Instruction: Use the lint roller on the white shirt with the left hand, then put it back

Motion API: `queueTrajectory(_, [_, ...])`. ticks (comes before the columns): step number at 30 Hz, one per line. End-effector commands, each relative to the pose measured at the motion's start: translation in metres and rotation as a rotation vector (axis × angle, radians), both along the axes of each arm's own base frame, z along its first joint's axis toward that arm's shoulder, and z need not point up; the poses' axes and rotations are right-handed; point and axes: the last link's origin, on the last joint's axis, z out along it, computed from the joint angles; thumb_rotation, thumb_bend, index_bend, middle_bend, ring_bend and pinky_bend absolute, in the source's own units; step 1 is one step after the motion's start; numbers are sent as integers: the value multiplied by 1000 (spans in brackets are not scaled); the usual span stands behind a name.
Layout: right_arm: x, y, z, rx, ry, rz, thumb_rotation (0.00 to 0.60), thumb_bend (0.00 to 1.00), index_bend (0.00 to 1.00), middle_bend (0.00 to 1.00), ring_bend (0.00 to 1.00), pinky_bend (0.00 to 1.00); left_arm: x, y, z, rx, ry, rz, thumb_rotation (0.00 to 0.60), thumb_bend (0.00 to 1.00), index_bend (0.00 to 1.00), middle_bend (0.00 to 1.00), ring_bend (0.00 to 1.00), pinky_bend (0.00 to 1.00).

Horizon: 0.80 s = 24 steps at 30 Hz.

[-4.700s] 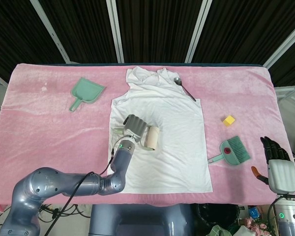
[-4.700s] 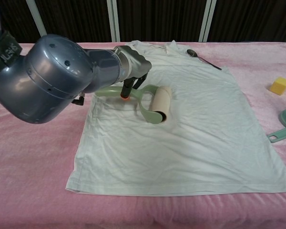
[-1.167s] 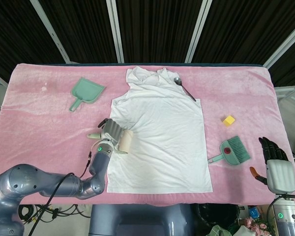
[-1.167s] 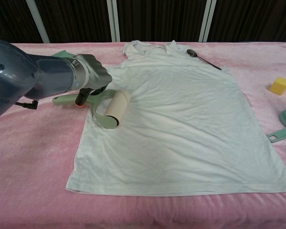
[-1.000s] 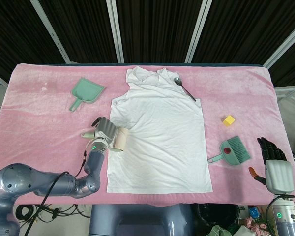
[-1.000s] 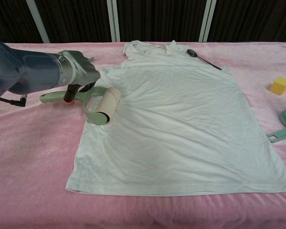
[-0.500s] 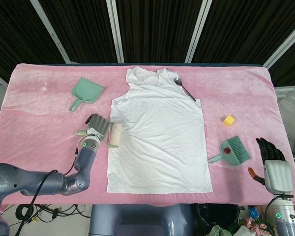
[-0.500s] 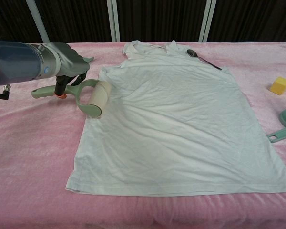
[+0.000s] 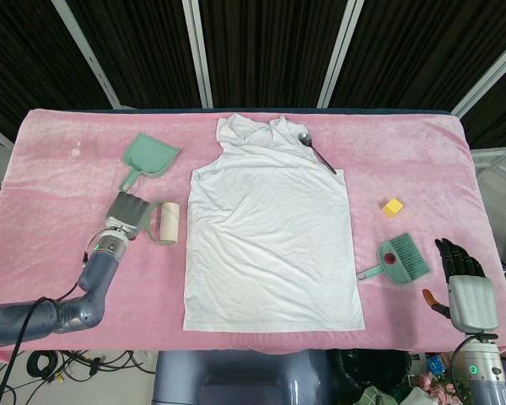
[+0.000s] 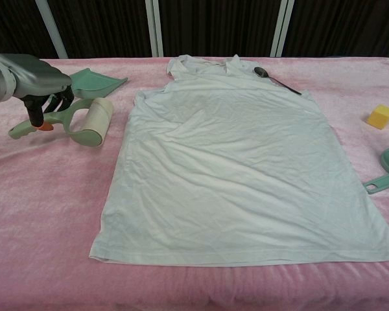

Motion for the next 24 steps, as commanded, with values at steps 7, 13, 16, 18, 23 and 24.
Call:
queueTrajectory(7, [0,0,0,-6,3,-7,600,121,20,81,122,215,-53,-5,7,-55,15,-63,600,546,609,581,425,495])
queueTrajectory(13, [0,-1,1,-12,-1,-9,600,121,19,81,122,215,-62,-8,2,-80,36,-59,600,508,551,552,409,491])
queueTrajectory(16, [0,-1,2,-16,-5,-8,600,121,19,81,122,215,-66,-8,-2,-83,43,-32,600,423,432,495,369,478])
queueTrajectory(18, [0,-1,3,-17,-6,-8,600,121,19,81,122,215,-67,-8,-3,-81,49,-16,600,358,331,408,317,457])
queueTrajectory(23, [0,-1,3,-22,-10,-8,600,121,19,81,122,215,-65,-8,-3,-67,43,28,600,266,133,202,152,367])
queueTrajectory(24, [0,-1,3,-23,-11,-8,600,121,19,81,122,215,-62,-8,-3,-59,36,38,600,255,107,173,121,351])
